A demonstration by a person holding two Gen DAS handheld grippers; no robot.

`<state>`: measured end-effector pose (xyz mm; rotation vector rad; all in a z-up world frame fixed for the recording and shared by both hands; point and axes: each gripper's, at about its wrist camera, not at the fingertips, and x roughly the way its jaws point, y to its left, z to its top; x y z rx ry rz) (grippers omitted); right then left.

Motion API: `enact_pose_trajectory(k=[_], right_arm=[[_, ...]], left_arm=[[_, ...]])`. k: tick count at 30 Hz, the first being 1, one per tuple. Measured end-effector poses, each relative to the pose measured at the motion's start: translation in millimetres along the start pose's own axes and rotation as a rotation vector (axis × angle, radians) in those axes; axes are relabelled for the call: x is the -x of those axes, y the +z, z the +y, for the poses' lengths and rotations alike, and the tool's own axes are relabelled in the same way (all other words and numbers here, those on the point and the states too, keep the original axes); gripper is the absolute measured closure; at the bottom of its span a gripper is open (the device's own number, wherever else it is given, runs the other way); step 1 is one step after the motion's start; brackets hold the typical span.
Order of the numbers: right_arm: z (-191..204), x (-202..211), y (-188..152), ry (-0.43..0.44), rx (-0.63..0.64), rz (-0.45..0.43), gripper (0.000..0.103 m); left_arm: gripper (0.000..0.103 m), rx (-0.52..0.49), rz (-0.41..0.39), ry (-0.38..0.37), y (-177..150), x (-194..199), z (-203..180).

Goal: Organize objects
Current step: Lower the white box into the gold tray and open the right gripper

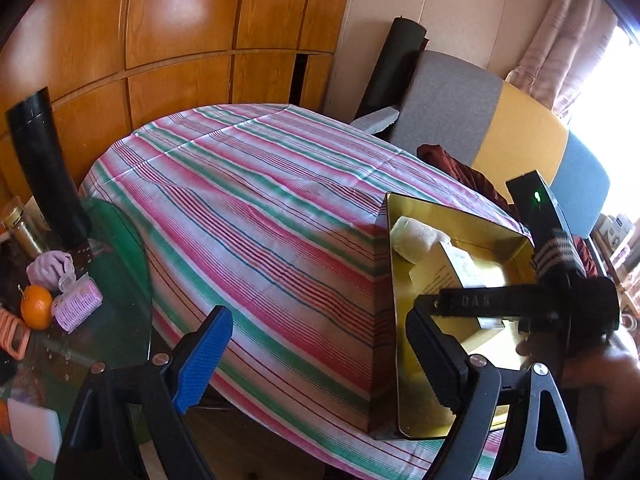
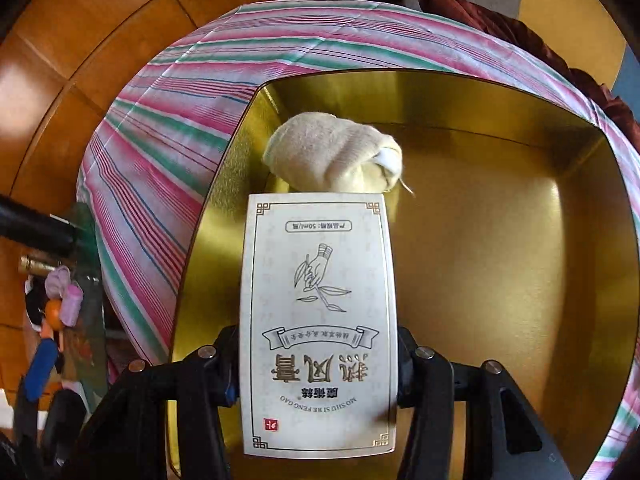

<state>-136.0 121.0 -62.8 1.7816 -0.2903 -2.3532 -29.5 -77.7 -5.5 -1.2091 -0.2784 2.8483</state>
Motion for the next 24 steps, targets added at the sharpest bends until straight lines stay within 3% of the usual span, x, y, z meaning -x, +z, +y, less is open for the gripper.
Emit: enact_pose_trajectory(k=[3,6,10,17,24], right_arm=[[-2,-1,2,0.098,-0.079,0.003,0.047],[-6,3,1,0.215,-0.141,-0.008,0.034],[-9,13,-5,0.236,-0.155,-0.052,0.034],[-25,59,-36,0.105,-0.089,-0.208,0.033],[-58,113,-77,-0.112,-0.085,-0.428,0.019]], left_arm=[[0.014,-0.001,0.016,-0.004,-3,-3,1],[0.014,-0.006,0.016,-0.006,-2,-4,0],[0.013,-0.01,-0.005,0.003,-2,-4,0],[0.013,-0.056,-0.005,-0.005,-6,-4,-11],[0.011,-0.15,-0.019,-0.062,-8,5,-47]])
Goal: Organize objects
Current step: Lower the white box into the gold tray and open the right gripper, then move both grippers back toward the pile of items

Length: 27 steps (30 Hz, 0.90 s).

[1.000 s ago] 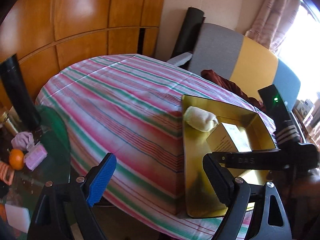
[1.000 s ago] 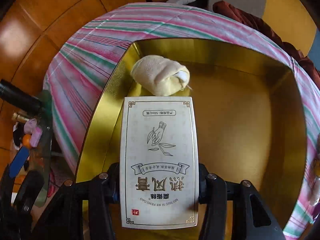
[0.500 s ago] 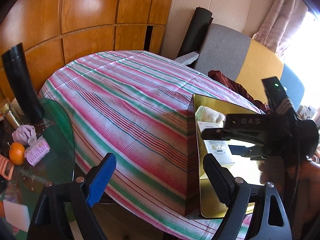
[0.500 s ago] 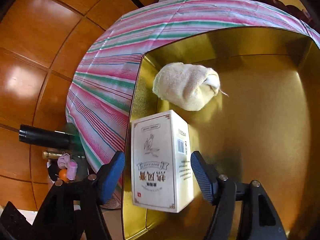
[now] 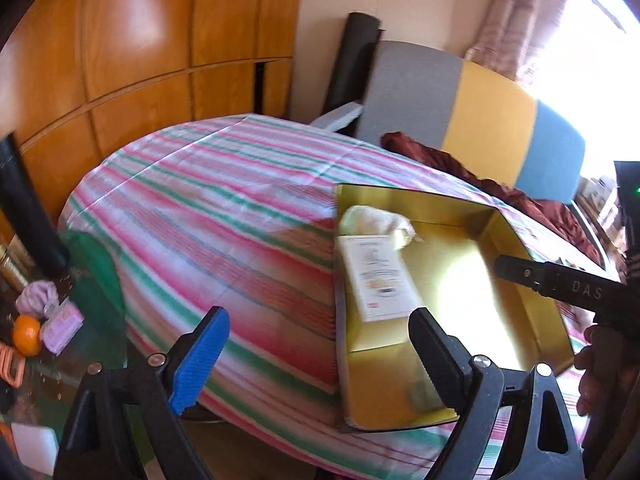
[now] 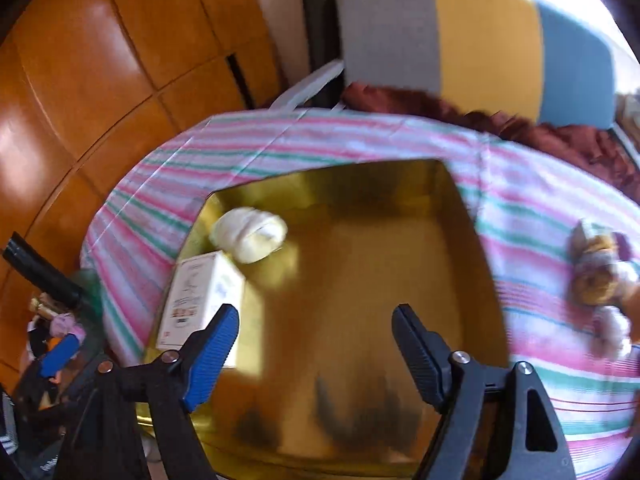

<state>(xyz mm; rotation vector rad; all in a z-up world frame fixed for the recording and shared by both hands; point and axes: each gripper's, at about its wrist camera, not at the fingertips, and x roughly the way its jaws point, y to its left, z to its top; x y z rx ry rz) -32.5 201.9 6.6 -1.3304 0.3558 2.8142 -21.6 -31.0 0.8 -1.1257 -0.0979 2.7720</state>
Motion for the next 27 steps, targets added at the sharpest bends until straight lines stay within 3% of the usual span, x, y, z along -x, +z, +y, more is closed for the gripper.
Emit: enact_pose_trajectory(k=[4,8,19,27], right_arm=[[-20,34,-10,-0.151,0.041,-0.16,0.016],[-50,57,-15,-0.235,0.007,-0.222,0.016],[-168,102,-30,-0.374,-0.199,-0.202,0.016],[-275,143,-49,-0.428,-0.444,-0.171,0.016]], left_arm=[[0.009,-0.081,-0.021,-0.048,4,6,-32],[0.007,-0.153,-0.026,-0.105,5,8,-66],[0.006,-0.329,-0.004,-0.247,-4,8,-149],[0.006,-0.42,0.006,-0.335,-8,11,-193]])
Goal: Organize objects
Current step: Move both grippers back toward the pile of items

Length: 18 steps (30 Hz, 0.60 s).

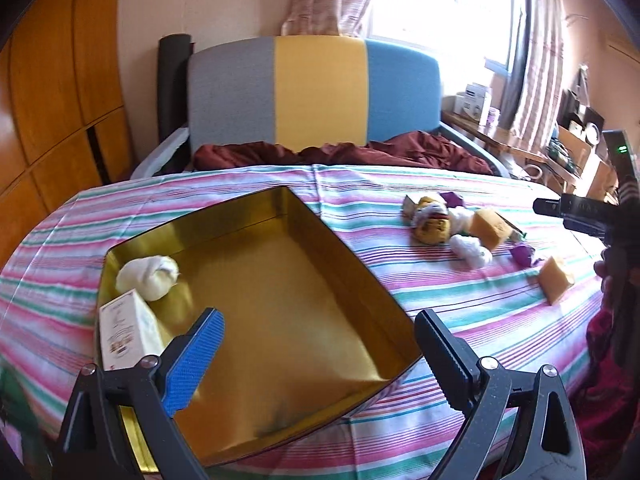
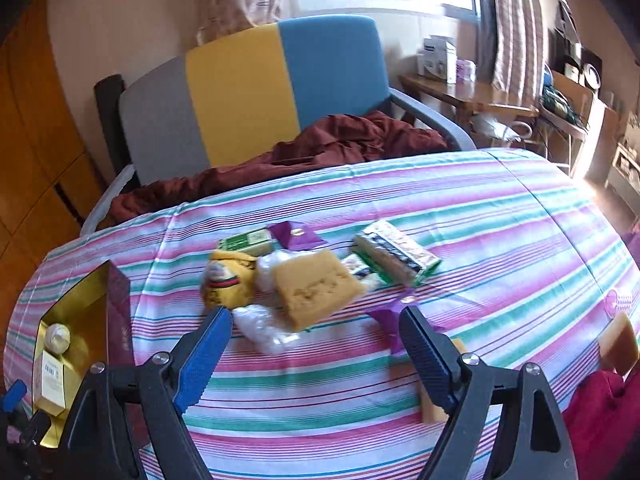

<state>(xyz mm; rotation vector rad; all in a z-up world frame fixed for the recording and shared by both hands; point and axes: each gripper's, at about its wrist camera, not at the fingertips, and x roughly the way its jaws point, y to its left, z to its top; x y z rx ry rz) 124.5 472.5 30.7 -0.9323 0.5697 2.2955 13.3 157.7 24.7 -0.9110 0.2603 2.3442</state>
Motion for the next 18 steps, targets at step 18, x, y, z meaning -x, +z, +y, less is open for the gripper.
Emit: enact_pose_trajectory(k=[18], right_arm=[[-140,-38,-8,0.084,-0.484,0.119,0.016]], left_arm=[[0.013,-0.152,0.096,-0.225,27,-54,-115]])
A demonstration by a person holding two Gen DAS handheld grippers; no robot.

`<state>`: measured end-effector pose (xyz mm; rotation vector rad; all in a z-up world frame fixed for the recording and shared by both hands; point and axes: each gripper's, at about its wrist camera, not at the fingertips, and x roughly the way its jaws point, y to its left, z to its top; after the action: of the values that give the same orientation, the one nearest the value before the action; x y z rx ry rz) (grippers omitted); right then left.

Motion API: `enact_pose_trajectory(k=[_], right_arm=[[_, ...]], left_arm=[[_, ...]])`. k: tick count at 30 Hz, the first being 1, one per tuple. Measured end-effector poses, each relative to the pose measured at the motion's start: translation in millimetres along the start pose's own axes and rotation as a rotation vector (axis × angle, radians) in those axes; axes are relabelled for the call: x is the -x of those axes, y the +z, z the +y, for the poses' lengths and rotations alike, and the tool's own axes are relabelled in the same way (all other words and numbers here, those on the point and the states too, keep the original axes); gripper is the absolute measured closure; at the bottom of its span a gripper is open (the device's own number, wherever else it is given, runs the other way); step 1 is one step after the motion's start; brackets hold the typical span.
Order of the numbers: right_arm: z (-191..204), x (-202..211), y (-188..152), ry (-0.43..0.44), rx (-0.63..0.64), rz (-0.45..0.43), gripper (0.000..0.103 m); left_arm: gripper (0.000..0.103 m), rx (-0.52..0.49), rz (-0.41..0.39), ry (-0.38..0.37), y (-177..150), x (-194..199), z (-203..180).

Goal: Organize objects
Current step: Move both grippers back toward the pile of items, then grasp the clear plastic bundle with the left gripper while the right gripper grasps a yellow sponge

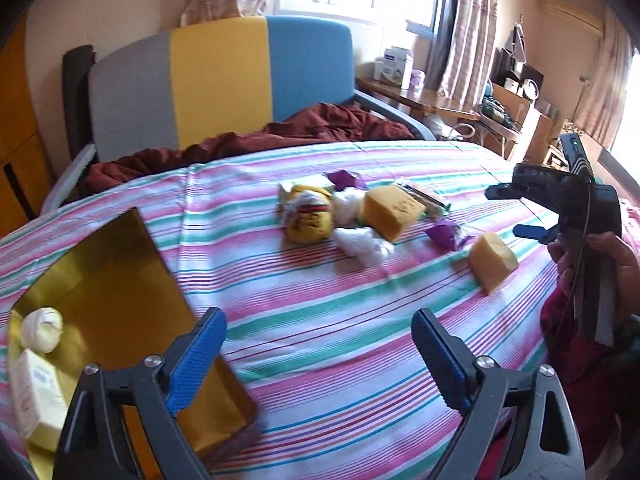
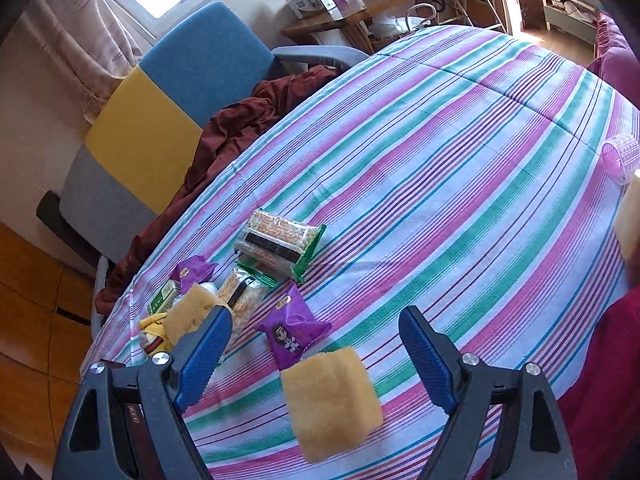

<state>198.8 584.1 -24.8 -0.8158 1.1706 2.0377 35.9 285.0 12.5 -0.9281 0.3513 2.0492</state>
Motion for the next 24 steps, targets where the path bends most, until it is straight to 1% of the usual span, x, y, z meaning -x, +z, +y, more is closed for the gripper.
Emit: enact_pose_trajectory(k=[2,5,8,11,13,17,19,22,23,24], right_arm=[[1,-2,-1,0.018,-0.002,0.014,0.016],[2,-2,-2,0.036,-0.001,0.021,0.016],[2,-1,-2,0.049,-0.001,0.024,0.016],[2,-1,-2,0.061,-0.001,0.024,0.016],[3,-2,-2,0.067,0.001,0.027,0.016],[4,-6,-2,0.077,0.001,0.045,0.016],[4,-7,-1,0.079,0.001,0.046,0.016],[3,-7,-1,0.082,-0.004,0.047,0.016],[3,-7,-1,0.081,-0.004,0.049,0.016],[3,-8,-1,0.079,-0.002,0.051,0.016]], left_arm=[[0.024,-0.001,0.028,-0.019,4,-15,-8],[0.035,0.027,0.084,-0.065,10,-41,-16],[0.039,0.1,0.138,-0.108,16,-69,-18],[0.039,0.201,0.179,-0.143,24,-96,-15],[0.039,0.243,0.181,-0.154,31,-108,-14],[0.04,0.318,0.164,-0.151,46,-129,-12],[0.04,0.33,0.16,-0.138,51,-139,-12],[0.053,0.345,0.17,-0.11,55,-157,-10],[0.053,0.354,0.178,-0.111,54,-163,-7],[0.053,0.355,0.169,-0.112,55,-168,-7]])
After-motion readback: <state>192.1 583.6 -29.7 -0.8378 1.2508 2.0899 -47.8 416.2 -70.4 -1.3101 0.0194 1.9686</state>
